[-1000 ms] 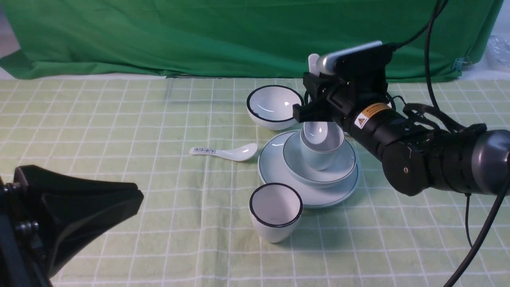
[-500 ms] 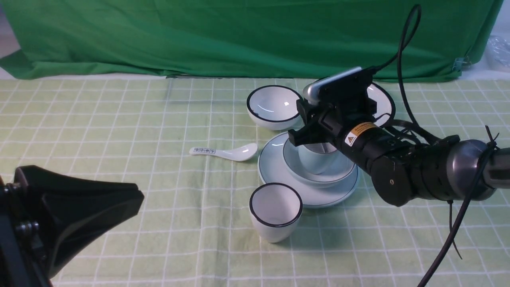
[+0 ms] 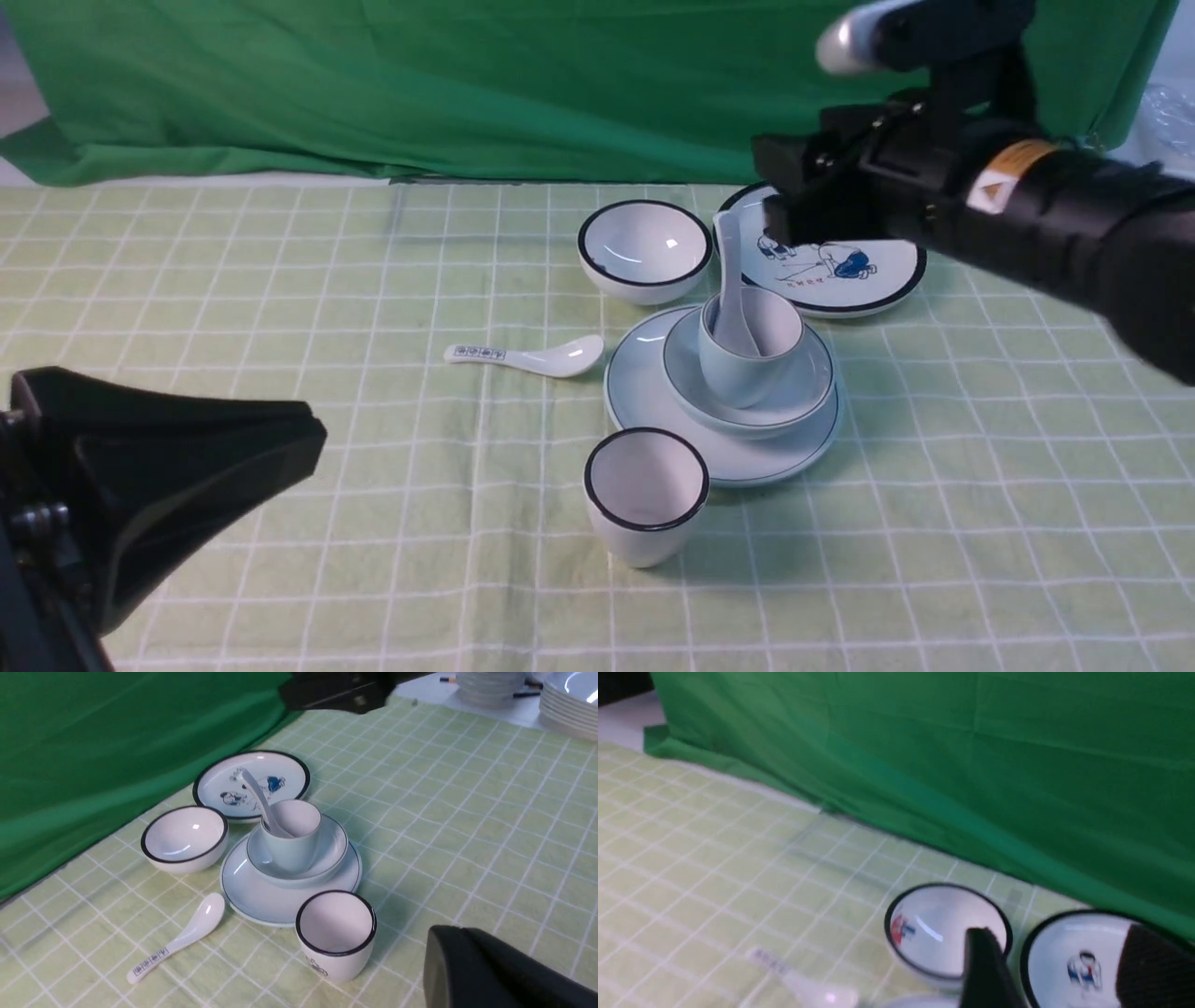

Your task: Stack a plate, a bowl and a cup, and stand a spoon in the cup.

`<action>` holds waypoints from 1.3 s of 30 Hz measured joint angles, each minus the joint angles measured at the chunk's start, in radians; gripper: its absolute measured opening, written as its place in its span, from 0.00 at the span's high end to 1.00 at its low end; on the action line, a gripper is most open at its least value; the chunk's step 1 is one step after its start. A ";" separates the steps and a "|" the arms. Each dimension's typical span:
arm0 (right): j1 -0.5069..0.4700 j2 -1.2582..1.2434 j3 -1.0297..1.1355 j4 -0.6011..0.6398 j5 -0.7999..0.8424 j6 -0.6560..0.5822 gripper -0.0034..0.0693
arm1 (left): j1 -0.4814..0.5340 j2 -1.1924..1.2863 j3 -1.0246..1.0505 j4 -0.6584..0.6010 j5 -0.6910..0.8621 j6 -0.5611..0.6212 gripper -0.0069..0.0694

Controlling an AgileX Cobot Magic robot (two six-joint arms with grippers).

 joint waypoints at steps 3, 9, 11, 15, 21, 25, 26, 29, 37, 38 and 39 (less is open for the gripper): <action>0.000 -0.180 0.035 0.000 0.295 -0.002 0.67 | 0.000 -0.099 0.120 -0.005 -0.101 0.015 0.91; 0.000 -0.472 0.221 0.000 0.448 0.035 0.89 | 0.000 -0.235 0.359 -0.005 -0.385 0.015 0.91; 0.000 -0.558 0.288 0.000 0.457 0.042 0.91 | 0.000 -0.255 0.430 -0.005 -0.493 0.015 0.91; 0.000 -0.686 0.387 0.001 0.476 0.074 0.90 | 0.000 -0.258 0.539 -0.005 -0.638 0.015 0.91; 0.000 -0.768 0.454 0.001 0.484 0.088 0.85 | 0.000 -0.258 0.660 -0.005 -0.676 0.018 0.91; 0.000 -0.770 0.457 0.001 0.482 0.088 0.83 | 0.000 -0.258 0.718 -0.005 -0.671 0.018 0.91; 0.000 -0.770 0.457 0.002 0.481 0.088 0.83 | 0.000 -0.258 0.719 -0.005 -0.650 0.018 0.91; 0.000 -0.771 0.457 0.002 0.481 0.088 0.82 | 0.000 -0.258 0.721 -0.005 -0.560 0.018 0.91; -0.199 -0.954 0.598 -0.065 0.414 0.078 0.92 | 0.000 -0.258 0.721 -0.005 -0.496 0.018 0.91; -0.243 -1.010 0.654 -0.067 0.405 0.078 0.93 | 0.000 -0.258 0.721 -0.005 -0.495 0.018 0.91; -0.282 -1.058 0.702 -0.071 0.397 0.078 0.93 | 0.000 -0.258 0.721 -0.005 -0.494 0.018 0.91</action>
